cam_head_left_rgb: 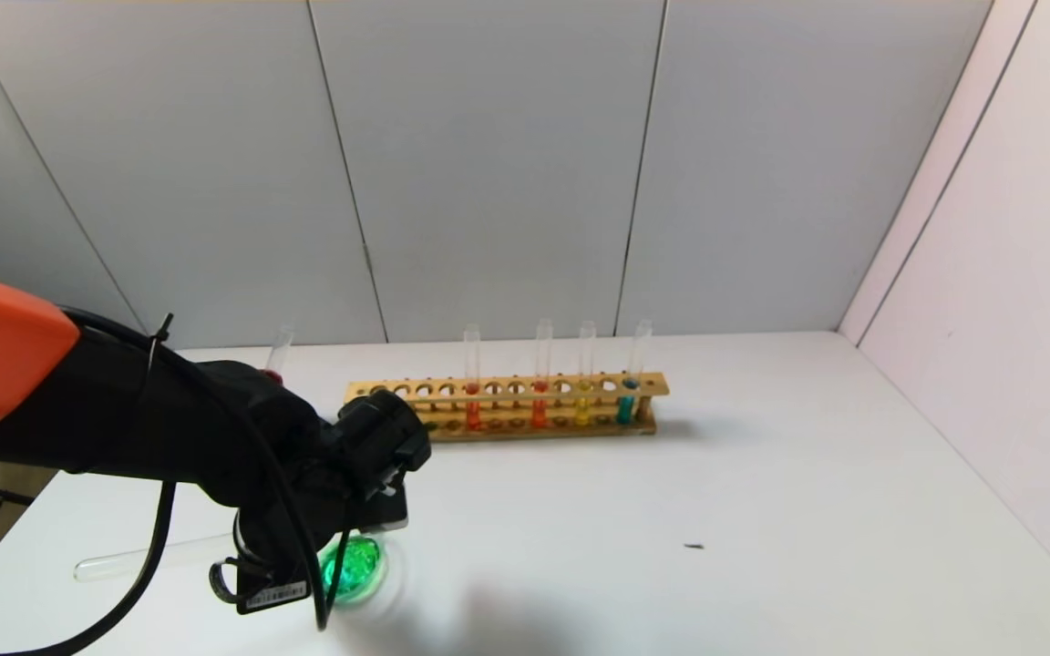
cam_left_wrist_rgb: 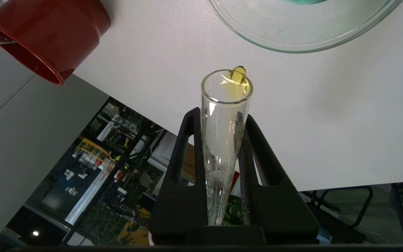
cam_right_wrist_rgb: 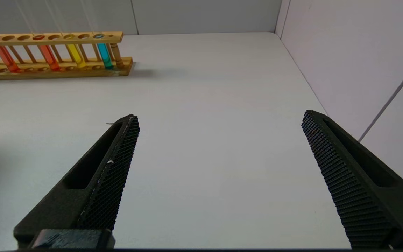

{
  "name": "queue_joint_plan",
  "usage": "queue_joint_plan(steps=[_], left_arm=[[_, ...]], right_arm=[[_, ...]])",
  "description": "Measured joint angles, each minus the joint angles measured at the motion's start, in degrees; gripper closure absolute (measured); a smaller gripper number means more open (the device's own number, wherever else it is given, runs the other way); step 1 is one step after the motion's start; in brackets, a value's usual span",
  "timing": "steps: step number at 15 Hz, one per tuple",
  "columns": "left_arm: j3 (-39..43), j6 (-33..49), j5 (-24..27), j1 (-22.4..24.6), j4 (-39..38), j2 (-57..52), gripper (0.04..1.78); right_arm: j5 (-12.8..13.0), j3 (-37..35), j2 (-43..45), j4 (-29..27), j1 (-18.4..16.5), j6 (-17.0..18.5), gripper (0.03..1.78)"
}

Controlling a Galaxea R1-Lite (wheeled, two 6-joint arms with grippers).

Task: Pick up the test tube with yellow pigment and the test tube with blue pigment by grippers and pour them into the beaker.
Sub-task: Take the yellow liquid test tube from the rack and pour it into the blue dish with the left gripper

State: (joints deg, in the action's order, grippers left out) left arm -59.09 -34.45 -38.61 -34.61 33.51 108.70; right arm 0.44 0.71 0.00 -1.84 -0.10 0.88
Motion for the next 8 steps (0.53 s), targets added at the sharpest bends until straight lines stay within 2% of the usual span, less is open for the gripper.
queue_joint_plan(steps=[8], left_arm=[[-2.4,-0.2,-1.6,-1.7,3.6,4.5,1.51]], right_arm=[[0.0,0.0,0.0,0.0,0.0,0.0,0.11]])
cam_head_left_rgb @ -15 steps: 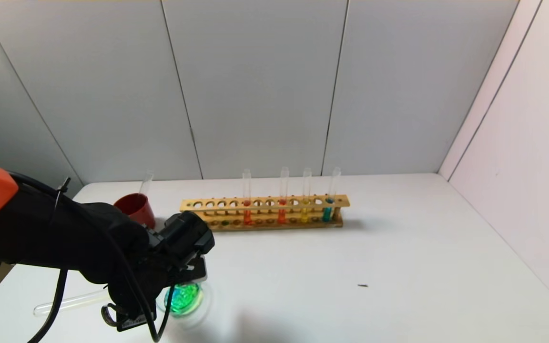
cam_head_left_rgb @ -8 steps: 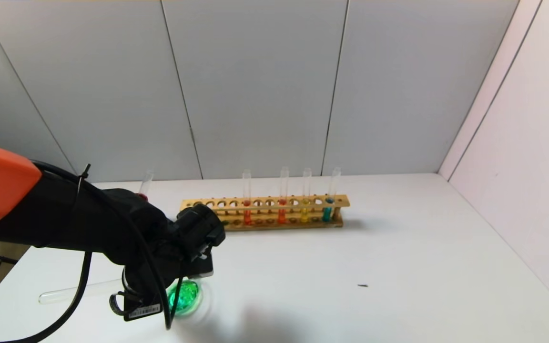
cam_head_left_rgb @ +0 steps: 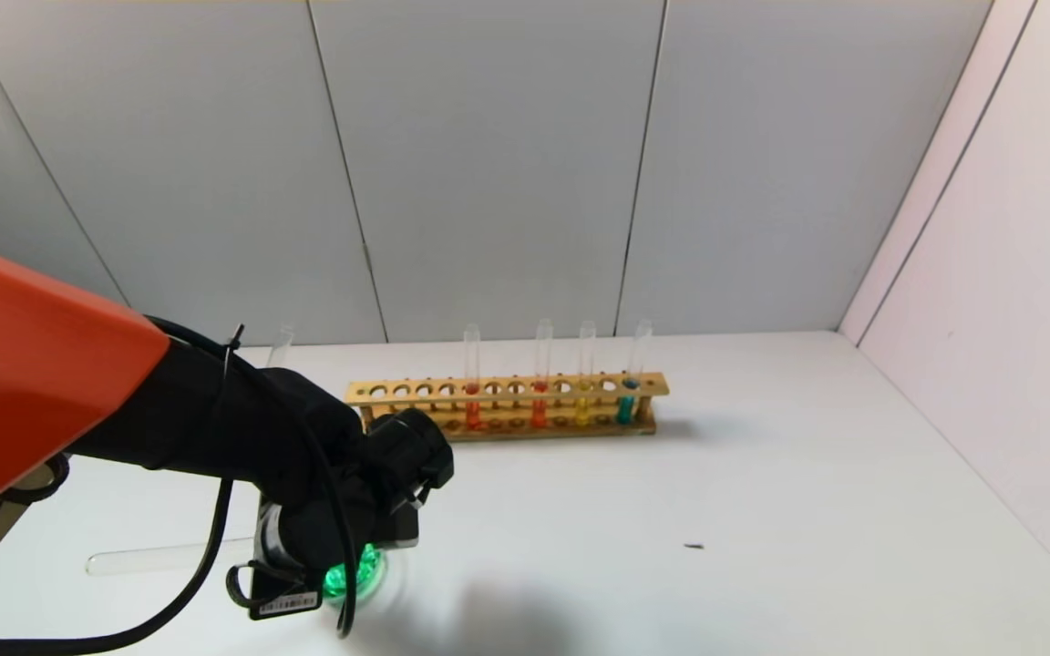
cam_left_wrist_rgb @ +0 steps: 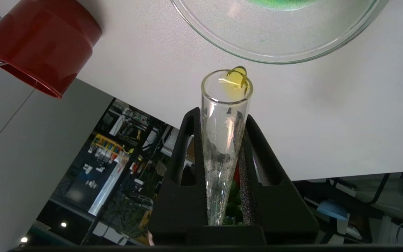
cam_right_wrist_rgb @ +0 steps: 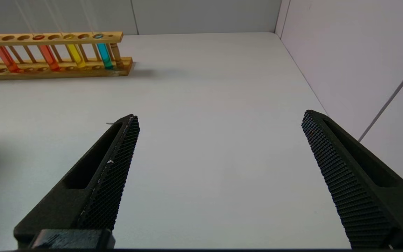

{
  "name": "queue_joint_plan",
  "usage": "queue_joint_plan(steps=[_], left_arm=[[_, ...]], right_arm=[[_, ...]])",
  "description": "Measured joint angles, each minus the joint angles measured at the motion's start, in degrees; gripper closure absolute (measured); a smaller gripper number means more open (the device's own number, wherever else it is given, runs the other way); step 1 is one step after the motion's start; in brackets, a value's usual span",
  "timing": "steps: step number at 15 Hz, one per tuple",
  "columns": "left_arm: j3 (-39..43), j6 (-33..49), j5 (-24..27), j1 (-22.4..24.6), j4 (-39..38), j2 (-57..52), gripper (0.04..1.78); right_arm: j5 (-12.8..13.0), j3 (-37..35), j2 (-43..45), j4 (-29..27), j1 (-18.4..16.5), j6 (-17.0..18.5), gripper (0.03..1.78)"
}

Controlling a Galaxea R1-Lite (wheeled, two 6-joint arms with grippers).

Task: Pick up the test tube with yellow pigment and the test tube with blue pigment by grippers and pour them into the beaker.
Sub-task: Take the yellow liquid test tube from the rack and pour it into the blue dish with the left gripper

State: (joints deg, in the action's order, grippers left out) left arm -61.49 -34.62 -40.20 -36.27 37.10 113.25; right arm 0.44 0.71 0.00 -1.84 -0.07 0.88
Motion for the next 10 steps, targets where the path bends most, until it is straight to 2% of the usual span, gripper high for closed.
queue_joint_plan(steps=[10], left_arm=[[-1.9,0.3,-0.3,-1.7,6.4,3.9,1.51]], right_arm=[[0.0,0.0,0.0,0.0,0.0,0.0,0.11]])
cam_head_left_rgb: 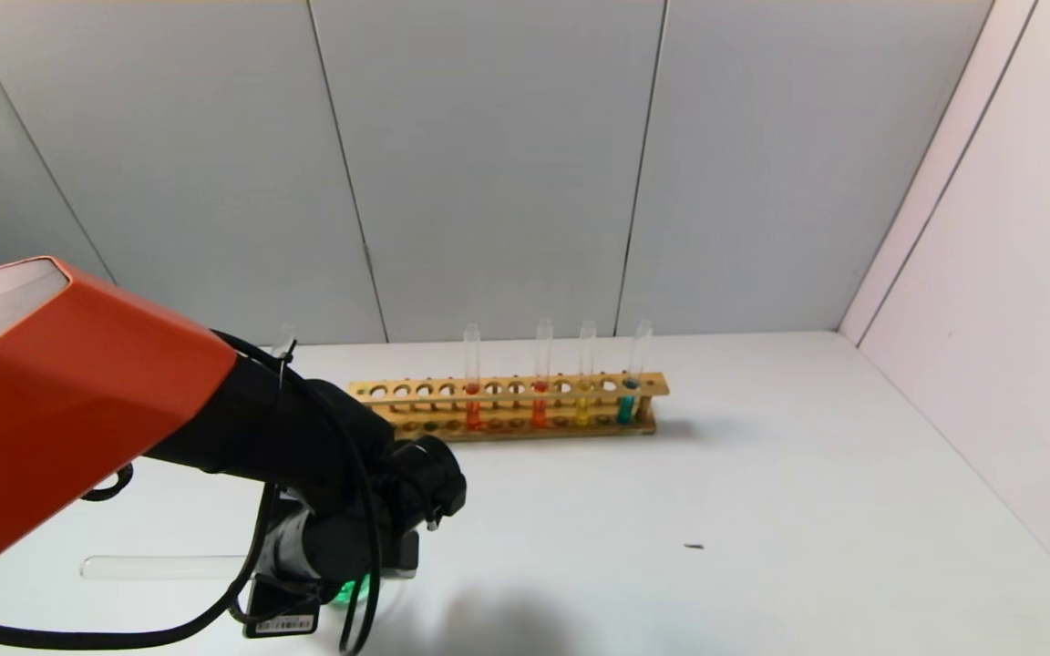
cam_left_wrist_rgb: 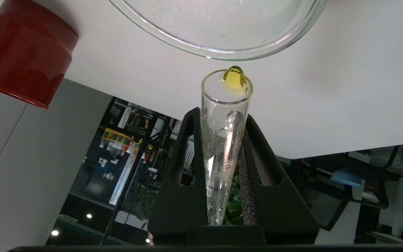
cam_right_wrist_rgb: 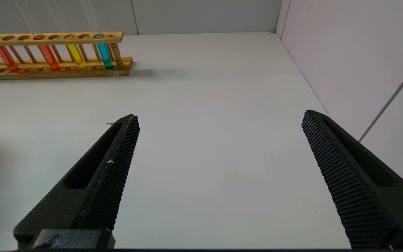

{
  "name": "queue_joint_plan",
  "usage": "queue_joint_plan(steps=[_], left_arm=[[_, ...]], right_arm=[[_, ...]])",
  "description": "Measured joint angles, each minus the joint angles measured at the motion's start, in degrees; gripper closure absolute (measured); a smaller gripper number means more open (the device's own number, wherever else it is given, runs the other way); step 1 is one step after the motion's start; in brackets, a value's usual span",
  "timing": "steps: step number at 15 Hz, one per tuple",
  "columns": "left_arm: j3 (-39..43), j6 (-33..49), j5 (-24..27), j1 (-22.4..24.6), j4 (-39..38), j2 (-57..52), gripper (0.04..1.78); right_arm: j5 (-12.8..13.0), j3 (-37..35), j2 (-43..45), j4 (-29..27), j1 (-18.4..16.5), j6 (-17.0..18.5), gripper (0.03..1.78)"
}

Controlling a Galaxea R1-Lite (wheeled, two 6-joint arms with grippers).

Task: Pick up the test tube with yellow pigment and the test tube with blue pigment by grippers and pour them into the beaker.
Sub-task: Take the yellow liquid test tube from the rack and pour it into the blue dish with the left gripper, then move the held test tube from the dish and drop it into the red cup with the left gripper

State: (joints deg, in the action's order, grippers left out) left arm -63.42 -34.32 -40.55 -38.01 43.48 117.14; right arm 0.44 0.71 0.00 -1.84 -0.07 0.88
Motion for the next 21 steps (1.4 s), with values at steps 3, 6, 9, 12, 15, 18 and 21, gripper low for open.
queue_joint_plan(steps=[3,6,9,12,15,18,21], left_arm=[[-1.0,0.1,0.0,-0.3,0.6,0.9,1.51],[-1.5,0.1,0.0,-0.5,0.7,1.5,1.51],[-1.6,0.2,0.0,-0.6,0.7,1.5,1.51],[-1.4,0.3,0.0,-0.6,1.2,1.1,1.51],[-1.5,0.5,0.0,-0.6,1.9,0.7,1.51],[-2.3,0.9,3.4,-0.4,1.4,-0.6,1.51],[-4.2,5.1,9.7,0.6,1.0,-3.4,1.51]], right_arm=[[0.0,0.0,0.0,0.0,0.0,0.0,0.11],[0.0,0.0,0.0,0.0,0.0,0.0,0.11],[0.0,0.0,0.0,0.0,0.0,0.0,0.11],[0.0,0.0,0.0,0.0,0.0,0.0,0.11],[0.0,0.0,0.0,0.0,0.0,0.0,0.11],[0.0,0.0,0.0,0.0,0.0,0.0,0.11],[0.0,0.0,0.0,0.0,0.0,0.0,0.11]])
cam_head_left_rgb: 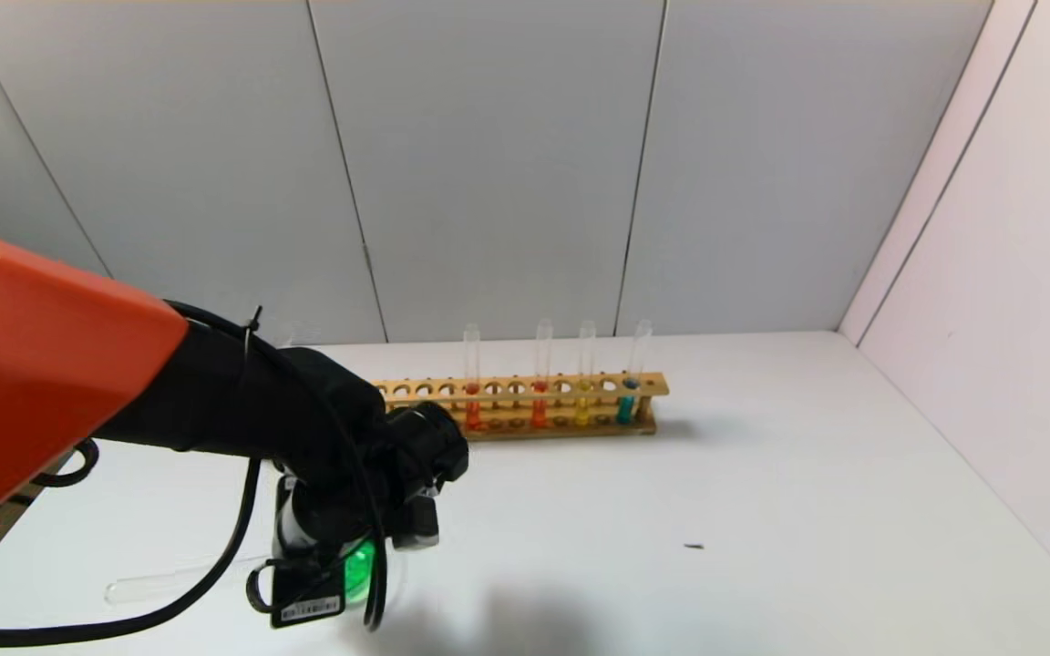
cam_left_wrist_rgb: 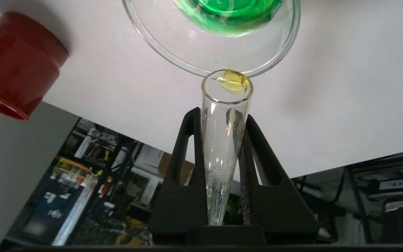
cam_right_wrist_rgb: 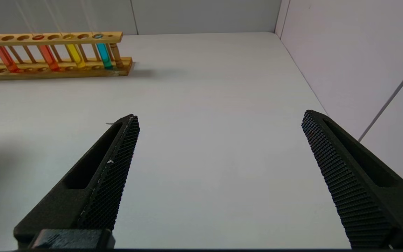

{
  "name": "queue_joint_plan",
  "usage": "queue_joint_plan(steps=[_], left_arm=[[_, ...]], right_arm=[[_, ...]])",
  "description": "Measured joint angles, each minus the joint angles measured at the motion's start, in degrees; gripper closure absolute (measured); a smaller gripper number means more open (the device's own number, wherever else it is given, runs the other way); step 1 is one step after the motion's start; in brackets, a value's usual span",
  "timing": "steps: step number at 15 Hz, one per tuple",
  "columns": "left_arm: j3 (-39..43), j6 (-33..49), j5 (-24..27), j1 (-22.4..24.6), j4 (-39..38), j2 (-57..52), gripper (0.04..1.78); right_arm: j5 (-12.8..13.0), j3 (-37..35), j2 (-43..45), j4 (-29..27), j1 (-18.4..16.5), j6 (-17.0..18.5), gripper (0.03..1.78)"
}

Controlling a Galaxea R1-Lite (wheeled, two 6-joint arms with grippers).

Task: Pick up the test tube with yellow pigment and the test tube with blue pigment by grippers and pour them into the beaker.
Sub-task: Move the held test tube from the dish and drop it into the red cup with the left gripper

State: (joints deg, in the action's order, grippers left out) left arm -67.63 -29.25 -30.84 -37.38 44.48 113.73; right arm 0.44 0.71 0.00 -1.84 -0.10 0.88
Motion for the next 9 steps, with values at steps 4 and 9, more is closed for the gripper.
queue_joint_plan(steps=[4,9], left_arm=[[0.6,13.1,-0.2,0.5,-5.0,-4.5,1.51],[5.6,18.9,-4.6,1.1,-12.4,-13.9,1.51]], right_arm=[[0.0,0.0,0.0,0.0,0.0,0.0,0.11],[0.0,0.0,0.0,0.0,0.0,0.0,0.11]])
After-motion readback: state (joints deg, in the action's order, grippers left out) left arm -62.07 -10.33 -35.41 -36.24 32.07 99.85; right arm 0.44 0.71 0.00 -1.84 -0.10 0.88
